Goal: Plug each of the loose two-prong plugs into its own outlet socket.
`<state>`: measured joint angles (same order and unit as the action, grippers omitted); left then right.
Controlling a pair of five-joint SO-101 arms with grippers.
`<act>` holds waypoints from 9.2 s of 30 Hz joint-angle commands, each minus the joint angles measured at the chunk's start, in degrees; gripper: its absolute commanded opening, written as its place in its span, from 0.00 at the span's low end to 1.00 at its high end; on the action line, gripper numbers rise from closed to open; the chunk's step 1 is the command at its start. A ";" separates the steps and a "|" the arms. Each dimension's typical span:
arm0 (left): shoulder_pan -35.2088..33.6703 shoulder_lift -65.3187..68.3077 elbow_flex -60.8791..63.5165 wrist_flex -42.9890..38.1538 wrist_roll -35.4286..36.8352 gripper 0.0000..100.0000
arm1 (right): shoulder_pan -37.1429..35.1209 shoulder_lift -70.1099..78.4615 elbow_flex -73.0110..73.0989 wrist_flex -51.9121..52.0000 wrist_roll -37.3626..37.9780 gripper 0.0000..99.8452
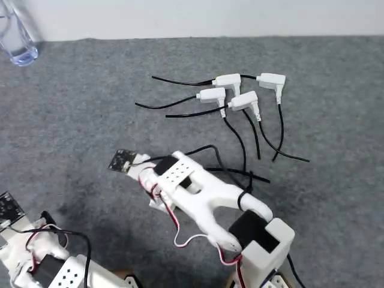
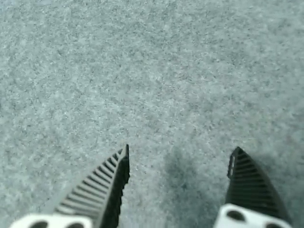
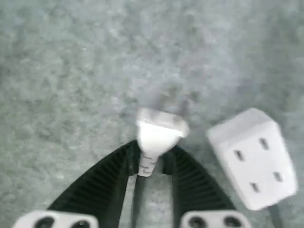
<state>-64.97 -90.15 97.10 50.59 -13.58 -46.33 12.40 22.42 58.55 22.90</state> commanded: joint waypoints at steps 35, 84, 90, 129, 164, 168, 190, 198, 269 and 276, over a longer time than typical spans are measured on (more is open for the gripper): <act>7.47 -0.18 -0.22 0.70 5.36 0.32 | 32.57 -23.78 22.86 6.20 30.68 0.01; 7.38 -0.18 -0.22 0.62 5.36 0.32 | 26.86 -23.78 30.24 -2.77 27.43 0.00; 10.55 -0.18 -0.22 0.35 8.35 0.32 | 26.68 -24.40 30.15 -2.33 27.25 0.01; 98.20 -0.18 -5.05 -15.56 56.26 0.32 | 26.24 -56.40 17.85 17.98 22.86 0.01; 98.20 -0.18 -3.91 -15.30 56.26 0.32 | 19.21 -57.27 4.92 32.66 17.49 0.01; 98.20 -0.18 -3.91 -15.30 56.26 0.32 | 19.21 -57.71 1.93 36.09 16.70 0.01; 98.20 -0.18 -3.21 -15.38 56.26 0.32 | 16.40 -64.84 1.14 38.02 16.70 0.01; 98.20 -0.18 -3.21 -15.30 56.26 0.32 | 19.12 -64.66 0.09 36.88 16.70 0.01; 70.51 -0.26 -6.73 -3.78 52.75 0.32 | 24.04 -55.52 -5.63 31.08 15.30 0.01; 41.05 -0.26 -6.29 -3.60 50.99 0.32 | 25.10 -38.73 -15.91 30.02 18.20 0.01</act>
<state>-9.23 -90.15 93.32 46.46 38.37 -21.80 -31.82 14.07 89.76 40.13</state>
